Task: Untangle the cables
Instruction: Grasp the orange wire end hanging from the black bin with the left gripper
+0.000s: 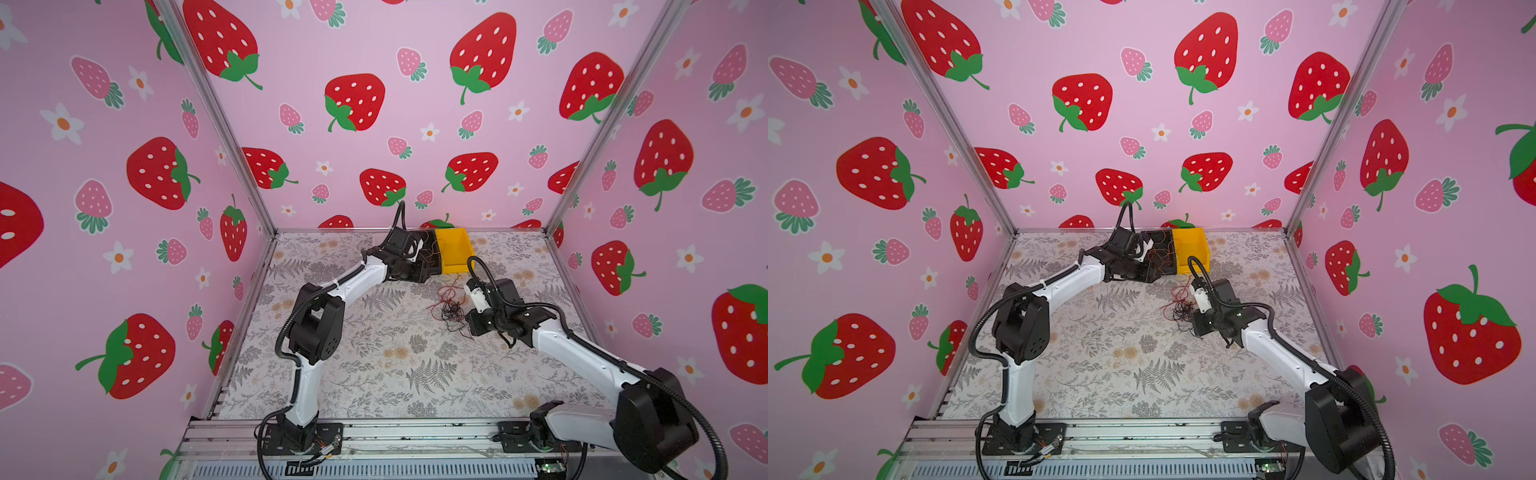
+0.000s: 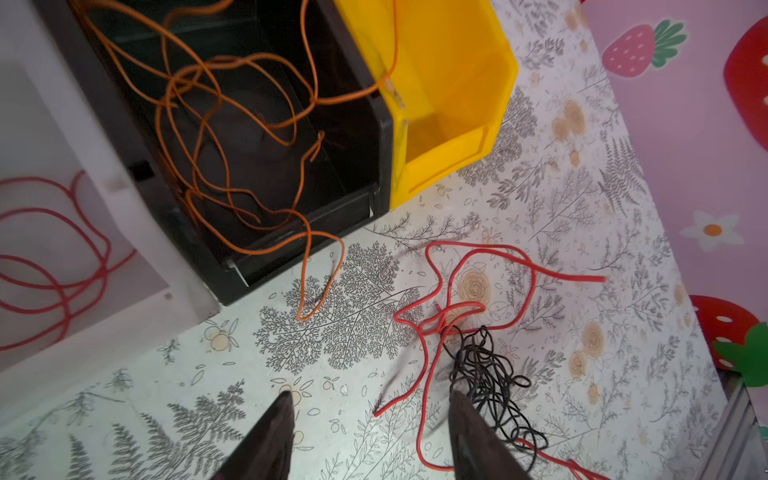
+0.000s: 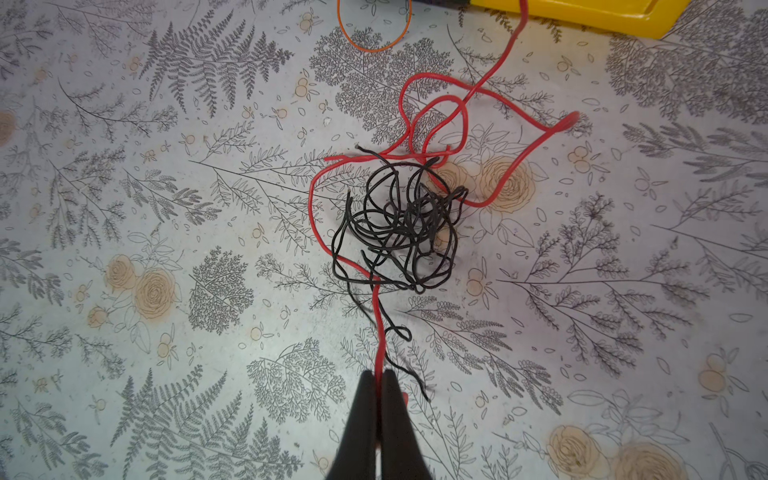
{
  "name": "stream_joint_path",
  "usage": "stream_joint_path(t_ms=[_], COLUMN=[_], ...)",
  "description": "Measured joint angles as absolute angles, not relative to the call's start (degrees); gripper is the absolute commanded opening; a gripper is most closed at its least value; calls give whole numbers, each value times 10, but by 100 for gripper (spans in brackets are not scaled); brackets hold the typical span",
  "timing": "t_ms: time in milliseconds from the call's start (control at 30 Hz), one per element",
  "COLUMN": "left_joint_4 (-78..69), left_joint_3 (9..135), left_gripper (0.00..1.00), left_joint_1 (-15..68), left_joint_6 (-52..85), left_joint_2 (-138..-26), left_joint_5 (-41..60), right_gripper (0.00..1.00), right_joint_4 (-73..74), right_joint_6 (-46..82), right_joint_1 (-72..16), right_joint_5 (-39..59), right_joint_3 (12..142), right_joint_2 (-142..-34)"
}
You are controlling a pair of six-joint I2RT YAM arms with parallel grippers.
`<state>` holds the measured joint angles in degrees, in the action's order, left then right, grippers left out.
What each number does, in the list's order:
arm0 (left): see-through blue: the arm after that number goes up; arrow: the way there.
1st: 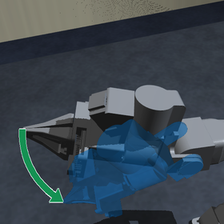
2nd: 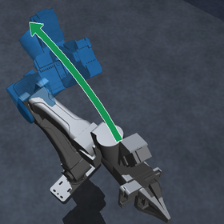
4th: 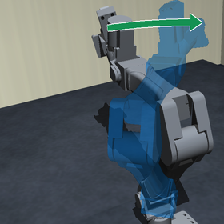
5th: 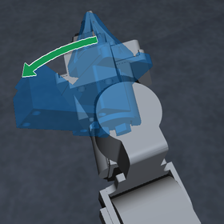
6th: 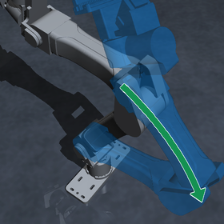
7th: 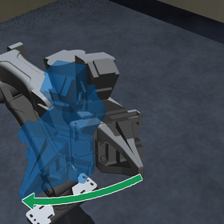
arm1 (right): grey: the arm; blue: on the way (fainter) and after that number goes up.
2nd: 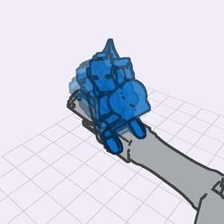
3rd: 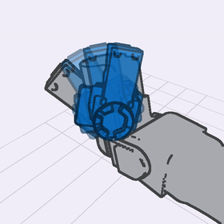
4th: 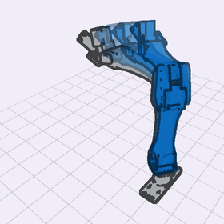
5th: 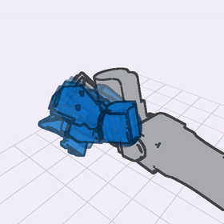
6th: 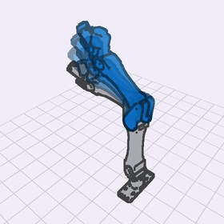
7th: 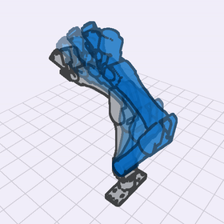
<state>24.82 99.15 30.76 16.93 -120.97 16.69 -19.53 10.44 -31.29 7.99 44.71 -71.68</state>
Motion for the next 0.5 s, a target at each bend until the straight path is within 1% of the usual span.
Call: stream_joint_path(t_ms=[133, 300, 500], left_joint_4=[255, 269, 273], left_joint_3=[1009, 1066, 1099], left_gripper=[61, 61, 59], left_joint_1=[306, 305, 308], left_joint_6=[185, 192, 197], left_joint_2=[-1253, -1308, -1336], left_joint_5=[166, 158, 138], right_gripper=[0, 0, 0], right_joint_4=[-196, -196, -196], right_joint_6=[104, 102, 90], right_joint_1=[-313, -313, -313], right_joint_5=[79, 77, 77], right_joint_3=[442, 440, 440], right_joint_2=[-711, -711, -711])
